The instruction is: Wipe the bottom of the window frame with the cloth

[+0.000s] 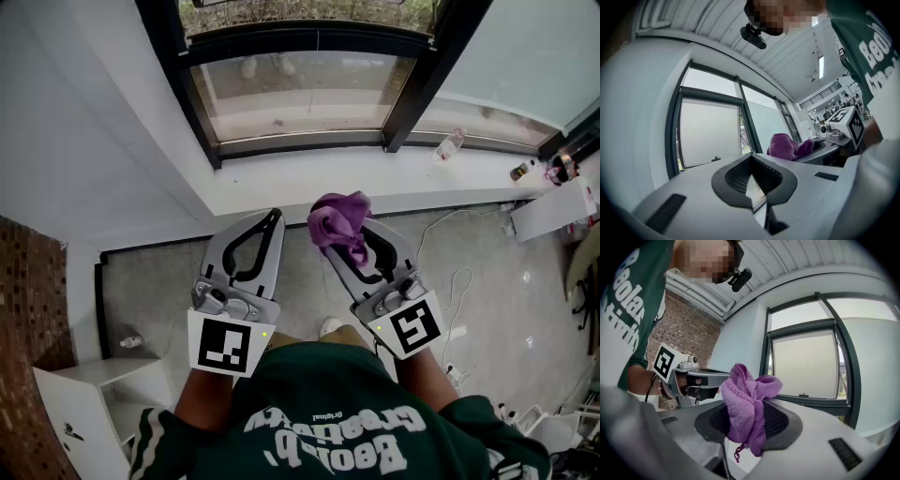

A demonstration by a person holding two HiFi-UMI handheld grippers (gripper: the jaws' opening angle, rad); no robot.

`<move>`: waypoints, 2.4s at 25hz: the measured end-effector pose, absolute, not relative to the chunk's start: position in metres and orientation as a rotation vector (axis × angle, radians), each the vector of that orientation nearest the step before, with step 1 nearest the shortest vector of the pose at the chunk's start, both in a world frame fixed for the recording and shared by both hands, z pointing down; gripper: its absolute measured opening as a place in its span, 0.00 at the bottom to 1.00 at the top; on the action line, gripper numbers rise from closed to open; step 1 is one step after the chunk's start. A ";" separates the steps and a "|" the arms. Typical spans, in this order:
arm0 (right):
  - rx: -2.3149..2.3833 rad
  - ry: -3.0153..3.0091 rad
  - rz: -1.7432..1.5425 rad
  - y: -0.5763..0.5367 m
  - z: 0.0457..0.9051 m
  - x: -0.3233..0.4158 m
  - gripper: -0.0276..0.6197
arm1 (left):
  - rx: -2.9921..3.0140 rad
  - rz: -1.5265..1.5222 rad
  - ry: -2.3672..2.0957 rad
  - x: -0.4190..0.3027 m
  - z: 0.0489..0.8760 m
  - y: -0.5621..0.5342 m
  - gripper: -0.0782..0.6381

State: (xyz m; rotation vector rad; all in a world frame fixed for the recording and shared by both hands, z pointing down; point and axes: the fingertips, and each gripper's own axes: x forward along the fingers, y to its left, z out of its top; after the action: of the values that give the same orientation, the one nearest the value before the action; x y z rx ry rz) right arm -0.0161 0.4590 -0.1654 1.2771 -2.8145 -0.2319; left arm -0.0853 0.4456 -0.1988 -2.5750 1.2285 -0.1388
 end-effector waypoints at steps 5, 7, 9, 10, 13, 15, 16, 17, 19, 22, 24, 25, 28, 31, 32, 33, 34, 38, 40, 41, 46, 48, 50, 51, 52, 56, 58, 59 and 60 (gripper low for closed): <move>1.275 -2.812 -0.229 0.460 -0.163 -0.015 0.31 | -2.579 -0.154 1.218 -0.082 -0.193 0.446 0.12; 1.285 -2.824 -0.214 0.459 -0.160 -0.014 0.31 | -2.588 -0.163 1.216 -0.083 -0.188 0.444 0.12; 1.294 -2.840 -0.184 0.458 -0.154 -0.013 0.31 | -2.596 -0.171 1.212 -0.084 -0.182 0.441 0.12; 1.298 -2.843 -0.168 0.458 -0.149 -0.011 0.31 | -2.602 -0.177 1.211 -0.084 -0.178 0.440 0.12; 1.299 -2.840 -0.137 0.460 -0.141 0.005 0.31 | -2.618 -0.198 1.219 -0.071 -0.171 0.439 0.12; 1.299 -2.845 -0.123 0.462 -0.142 0.025 0.31 | -2.651 -0.192 1.254 -0.053 -0.169 0.440 0.12; 1.300 -2.849 -0.117 0.463 -0.142 0.035 0.31 | -2.671 -0.175 1.280 -0.044 -0.169 0.440 0.12; 1.300 -2.854 -0.110 0.463 -0.142 0.044 0.31 | -2.682 -0.157 1.303 -0.036 -0.169 0.439 0.12; 1.305 -2.868 -0.089 0.462 -0.141 0.061 0.31 | -2.677 -0.153 1.322 -0.021 -0.168 0.438 0.12; 1.279 -2.882 -0.054 0.462 -0.134 0.083 0.31 | -2.670 -0.230 1.325 0.000 -0.161 0.438 0.12; 1.236 -2.897 -0.077 0.457 -0.132 0.089 0.31 | -2.658 -0.255 1.338 0.009 -0.160 0.436 0.12; 1.221 -2.909 -0.089 0.455 -0.131 0.089 0.31 | -2.647 -0.251 1.349 0.012 -0.160 0.435 0.12; 1.203 -2.956 -0.038 0.454 -0.123 0.091 0.31 | -2.629 -0.244 1.387 0.016 -0.155 0.437 0.12; 1.142 -2.995 -0.002 0.451 -0.118 0.087 0.31 | -2.616 -0.281 1.400 0.012 -0.150 0.433 0.12; 1.125 -3.001 -0.015 0.446 -0.119 0.084 0.31 | -2.602 -0.289 1.405 0.009 -0.151 0.428 0.12; 1.112 -3.004 -0.026 0.439 -0.120 0.079 0.31 | -2.589 -0.290 1.412 0.005 -0.152 0.422 0.12; 1.099 -3.007 -0.029 0.432 -0.120 0.074 0.31 | -2.582 -0.285 1.420 0.000 -0.152 0.415 0.12; 1.033 -3.017 -0.003 0.402 -0.111 0.049 0.31 | -2.588 -0.265 1.428 -0.023 -0.145 0.381 0.12; 1.034 -3.010 0.002 0.377 -0.105 0.032 0.31 | -2.584 -0.268 1.424 -0.042 -0.139 0.355 0.12; 1.038 -3.010 0.007 0.363 -0.102 0.021 0.31 | -2.581 -0.269 1.417 -0.053 -0.136 0.339 0.12; 1.074 -2.950 0.088 0.269 -0.083 -0.047 0.31 | -2.590 -0.290 1.325 -0.116 -0.121 0.243 0.12; 1.098 -2.931 0.140 0.230 -0.078 -0.074 0.31 | -2.618 -0.300 1.306 -0.142 -0.116 0.204 0.12; 1.109 -2.932 0.171 0.205 -0.077 -0.094 0.31 | -2.645 -0.312 1.293 -0.161 -0.111 0.177 0.12; 1.114 -2.929 0.178 0.196 -0.075 -0.102 0.31 | -2.655 -0.318 1.286 -0.169 -0.109 0.167 0.12; 1.122 -2.921 0.188 0.186 -0.072 -0.110 0.31 | -2.666 -0.321 1.281 -0.176 -0.105 0.157 0.12; 1.165 -2.882 0.256 0.140 -0.050 -0.142 0.31 | -2.731 -0.342 1.272 -0.203 -0.075 0.110 0.12; 1.187 -2.853 0.289 0.119 -0.036 -0.152 0.31 | -2.770 -0.334 1.259 -0.209 -0.060 0.090 0.12; 1.196 -2.847 0.309 0.110 -0.030 -0.155 0.31 | -2.788 -0.324 1.259 -0.210 -0.054 0.083 0.12; 1.201 -2.848 0.331 0.104 -0.027 -0.156 0.31 | -2.801 -0.313 1.266 -0.210 -0.049 0.078 0.12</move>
State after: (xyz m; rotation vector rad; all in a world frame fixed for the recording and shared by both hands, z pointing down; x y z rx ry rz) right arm -0.1564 0.1038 -0.0267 1.2012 -2.8485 0.3311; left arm -0.2096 0.0784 -0.0495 -2.8011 1.2656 -0.3128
